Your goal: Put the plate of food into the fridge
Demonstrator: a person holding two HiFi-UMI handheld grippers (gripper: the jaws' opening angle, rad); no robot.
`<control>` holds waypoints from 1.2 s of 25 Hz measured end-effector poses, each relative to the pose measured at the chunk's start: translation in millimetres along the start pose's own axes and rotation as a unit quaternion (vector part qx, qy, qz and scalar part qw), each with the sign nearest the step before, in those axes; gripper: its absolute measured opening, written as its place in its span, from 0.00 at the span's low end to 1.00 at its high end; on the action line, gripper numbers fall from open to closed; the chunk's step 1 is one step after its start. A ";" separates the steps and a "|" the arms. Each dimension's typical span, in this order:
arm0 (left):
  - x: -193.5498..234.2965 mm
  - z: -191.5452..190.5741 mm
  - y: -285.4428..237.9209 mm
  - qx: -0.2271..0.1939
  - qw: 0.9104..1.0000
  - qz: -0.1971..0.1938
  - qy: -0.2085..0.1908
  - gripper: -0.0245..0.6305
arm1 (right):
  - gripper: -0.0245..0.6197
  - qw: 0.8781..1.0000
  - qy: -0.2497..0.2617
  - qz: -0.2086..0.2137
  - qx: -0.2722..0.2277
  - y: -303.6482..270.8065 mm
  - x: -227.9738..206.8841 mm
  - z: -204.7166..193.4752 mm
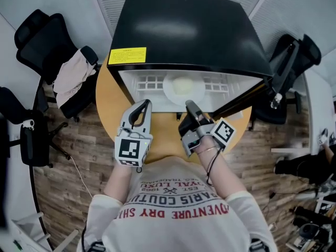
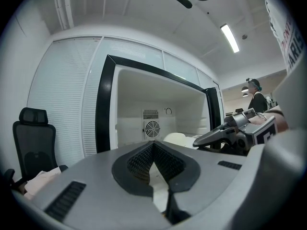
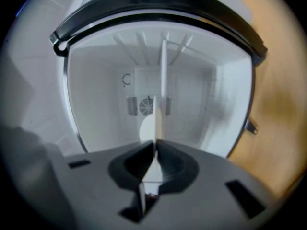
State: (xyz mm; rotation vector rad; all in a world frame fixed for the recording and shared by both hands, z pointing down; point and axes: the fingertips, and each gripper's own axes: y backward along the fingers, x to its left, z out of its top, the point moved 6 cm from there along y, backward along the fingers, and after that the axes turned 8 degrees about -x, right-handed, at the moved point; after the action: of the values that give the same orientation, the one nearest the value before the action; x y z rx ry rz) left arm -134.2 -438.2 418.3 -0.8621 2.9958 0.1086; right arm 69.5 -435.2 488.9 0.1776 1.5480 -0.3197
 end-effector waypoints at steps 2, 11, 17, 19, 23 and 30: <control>1.2 -1.4 -1.5 0.001 1.000 0.002 0.000 0.09 | 0.11 1.000 -0.003 -0.002 -0.004 -2.8 0.0 1.7; 1.1 -8.0 -9.7 0.007 1.000 0.002 0.003 0.09 | 0.11 1.000 -0.005 0.003 -0.018 -19.3 0.5 9.4; 1.9 -16.1 -8.3 0.018 1.000 0.006 0.003 0.09 | 0.15 1.000 0.003 0.006 -0.020 -26.5 -3.2 14.0; 2.0 -17.4 -7.8 0.021 1.000 0.008 0.003 0.09 | 0.25 1.000 0.007 -0.006 -0.022 -28.5 -8.1 15.4; 0.4 -19.8 -8.7 0.026 1.000 0.006 0.001 0.09 | 0.34 0.999 0.022 -0.018 -0.022 -33.0 -13.7 18.9; 0.3 -22.8 -7.2 0.032 0.999 0.010 0.001 0.09 | 0.38 0.998 0.055 -0.011 -0.025 -39.2 -11.8 20.9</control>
State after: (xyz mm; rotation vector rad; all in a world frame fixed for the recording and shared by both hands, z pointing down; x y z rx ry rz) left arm -130.7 -446.1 440.6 -0.8280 2.9914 0.0113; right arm 77.1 -477.8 504.6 0.1400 1.6664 -0.2918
